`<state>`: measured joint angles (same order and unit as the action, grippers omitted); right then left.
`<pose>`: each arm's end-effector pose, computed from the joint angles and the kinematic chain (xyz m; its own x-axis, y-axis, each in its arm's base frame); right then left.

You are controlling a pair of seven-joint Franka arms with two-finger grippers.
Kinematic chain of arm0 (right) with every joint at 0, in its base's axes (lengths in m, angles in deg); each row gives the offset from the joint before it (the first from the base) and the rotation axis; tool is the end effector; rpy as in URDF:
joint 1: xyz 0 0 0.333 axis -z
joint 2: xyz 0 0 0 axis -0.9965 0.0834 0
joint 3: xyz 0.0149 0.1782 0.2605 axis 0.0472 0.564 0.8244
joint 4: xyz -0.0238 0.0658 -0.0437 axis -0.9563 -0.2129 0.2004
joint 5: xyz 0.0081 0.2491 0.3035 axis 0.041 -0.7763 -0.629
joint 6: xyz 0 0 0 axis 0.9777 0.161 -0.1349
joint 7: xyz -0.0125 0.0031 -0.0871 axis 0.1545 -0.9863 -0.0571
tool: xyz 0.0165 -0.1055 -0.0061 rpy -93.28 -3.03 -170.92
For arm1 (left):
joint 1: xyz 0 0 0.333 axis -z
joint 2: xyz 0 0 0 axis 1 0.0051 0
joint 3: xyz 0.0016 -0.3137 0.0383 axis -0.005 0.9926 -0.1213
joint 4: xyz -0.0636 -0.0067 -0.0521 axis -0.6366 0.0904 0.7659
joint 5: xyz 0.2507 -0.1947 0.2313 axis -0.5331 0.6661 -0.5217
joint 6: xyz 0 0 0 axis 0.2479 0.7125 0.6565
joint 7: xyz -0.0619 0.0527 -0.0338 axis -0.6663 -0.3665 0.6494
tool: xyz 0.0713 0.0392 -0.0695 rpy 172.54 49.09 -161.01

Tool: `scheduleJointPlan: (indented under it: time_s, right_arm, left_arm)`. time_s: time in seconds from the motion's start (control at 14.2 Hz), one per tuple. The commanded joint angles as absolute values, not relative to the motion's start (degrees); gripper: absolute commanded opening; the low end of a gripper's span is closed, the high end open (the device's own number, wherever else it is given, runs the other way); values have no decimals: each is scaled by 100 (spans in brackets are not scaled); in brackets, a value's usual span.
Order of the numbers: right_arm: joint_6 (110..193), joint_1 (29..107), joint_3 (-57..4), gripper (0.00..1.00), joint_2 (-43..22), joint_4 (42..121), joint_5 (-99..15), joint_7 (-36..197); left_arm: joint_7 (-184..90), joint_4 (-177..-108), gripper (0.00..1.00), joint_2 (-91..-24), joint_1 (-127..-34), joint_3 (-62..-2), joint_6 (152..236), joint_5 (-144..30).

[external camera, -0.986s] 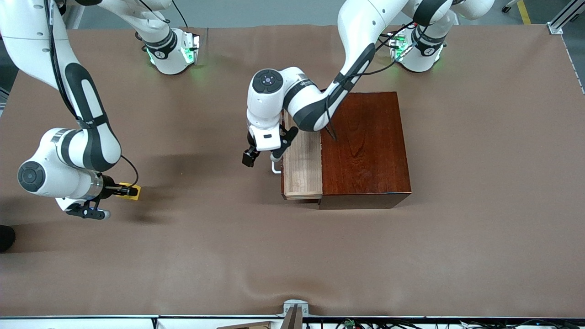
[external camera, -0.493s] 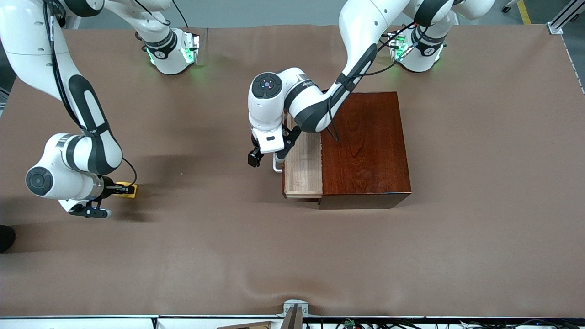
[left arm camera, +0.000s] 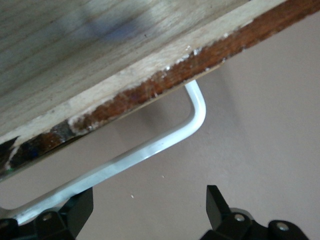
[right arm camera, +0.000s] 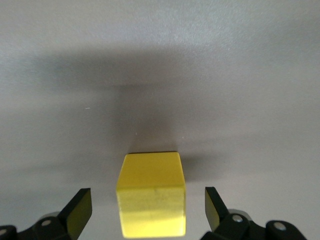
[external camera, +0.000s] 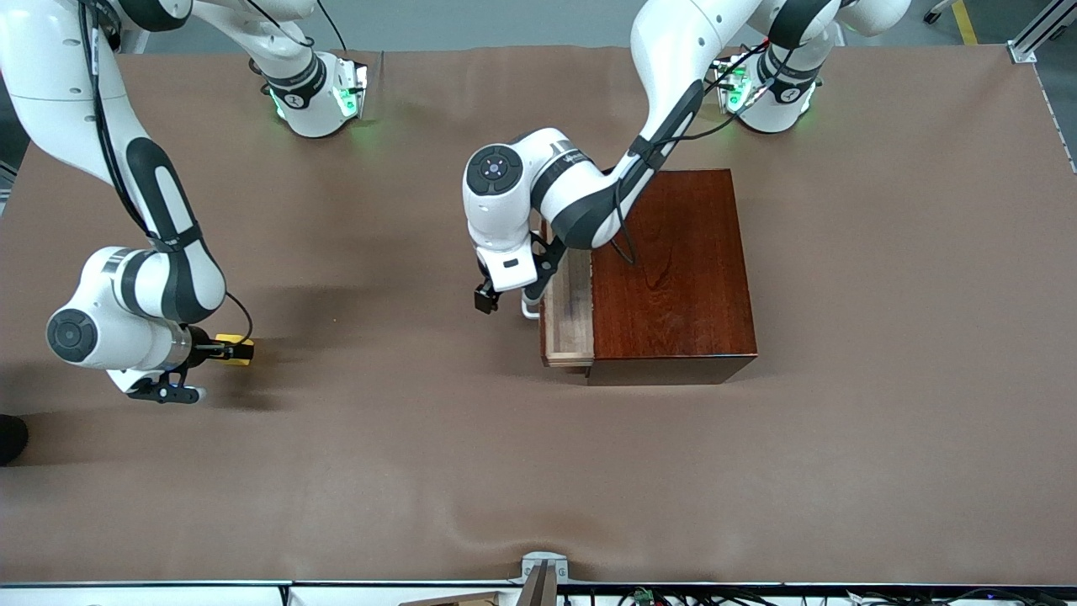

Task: Open drawer, take yellow block, close drawer
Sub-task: 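Push the drawer shut with the left gripper while the right gripper places block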

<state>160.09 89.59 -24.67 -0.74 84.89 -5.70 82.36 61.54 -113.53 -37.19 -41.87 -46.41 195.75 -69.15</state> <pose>0.6281 -0.0885 0.2091 0.9736 -0.0948 -0.2075 -0.0931 -0.9955 0.0184 0.4818 -0.5864 0.2981 0.4595 0.8879 -0.0212 0.8876 -0.4581 0.0481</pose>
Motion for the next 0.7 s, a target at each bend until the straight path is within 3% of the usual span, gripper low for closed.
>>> scheduleJointPlan:
  time_s: [0.0, 0.35, 0.63]
  right_arm:
    - [15258, 9023, -2381, 100, -221, 7996, -468, 8219]
    - [14519, 9005, -2346, 100, -590, 7249, -512, 8245]
    - [13387, 8917, -2337, 100, -871, 6458, -538, 8228]
  left_arm:
    - [6152, -11410, 100, -3891, -4207, -4742, 19207, -6961]
    - [6143, -11419, 100, -3891, -4199, -4891, 18908, -6961]
    - [6152, -11419, 100, -3900, -4199, -5040, 18486, -6961]
